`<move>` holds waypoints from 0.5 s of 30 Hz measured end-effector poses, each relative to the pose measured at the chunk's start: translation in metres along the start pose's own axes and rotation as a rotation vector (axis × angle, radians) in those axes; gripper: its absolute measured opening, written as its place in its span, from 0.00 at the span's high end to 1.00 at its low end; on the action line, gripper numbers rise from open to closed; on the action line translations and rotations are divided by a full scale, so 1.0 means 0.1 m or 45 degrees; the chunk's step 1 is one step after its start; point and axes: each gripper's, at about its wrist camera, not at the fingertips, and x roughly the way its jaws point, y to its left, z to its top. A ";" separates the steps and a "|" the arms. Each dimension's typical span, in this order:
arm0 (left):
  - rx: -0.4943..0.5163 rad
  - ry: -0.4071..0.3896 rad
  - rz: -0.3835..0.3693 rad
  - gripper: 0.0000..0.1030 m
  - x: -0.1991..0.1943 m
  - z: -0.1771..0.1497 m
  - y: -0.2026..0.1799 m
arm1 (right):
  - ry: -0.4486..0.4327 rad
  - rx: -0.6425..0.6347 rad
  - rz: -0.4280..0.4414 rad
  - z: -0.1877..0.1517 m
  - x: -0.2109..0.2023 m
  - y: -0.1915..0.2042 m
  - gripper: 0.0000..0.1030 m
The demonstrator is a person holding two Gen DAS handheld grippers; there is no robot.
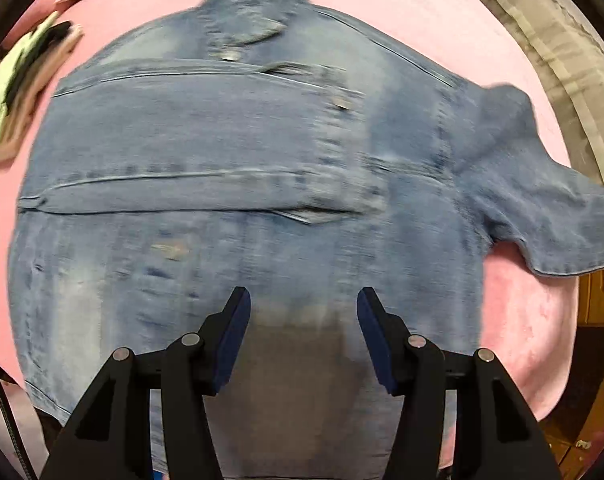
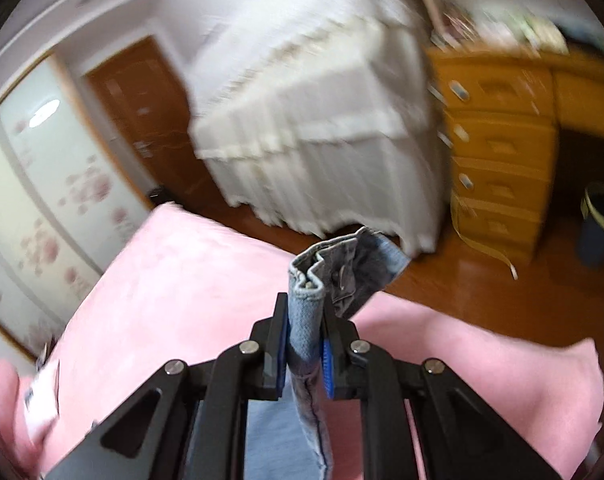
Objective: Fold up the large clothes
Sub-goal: 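Lift the sleeve with the right tool and lay it across the jacket front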
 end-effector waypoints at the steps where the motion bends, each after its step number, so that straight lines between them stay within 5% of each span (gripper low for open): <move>1: -0.012 -0.013 0.012 0.48 -0.03 0.02 0.12 | -0.017 -0.048 0.035 0.00 -0.08 0.16 0.87; 9: -0.092 -0.073 0.003 0.48 -0.25 0.26 1.25 | -0.055 -0.350 0.292 -0.42 -0.69 1.58 0.87; 15: -0.097 -0.080 0.037 0.48 -0.32 0.41 1.91 | 0.065 -0.609 0.379 -1.55 -0.87 2.67 0.87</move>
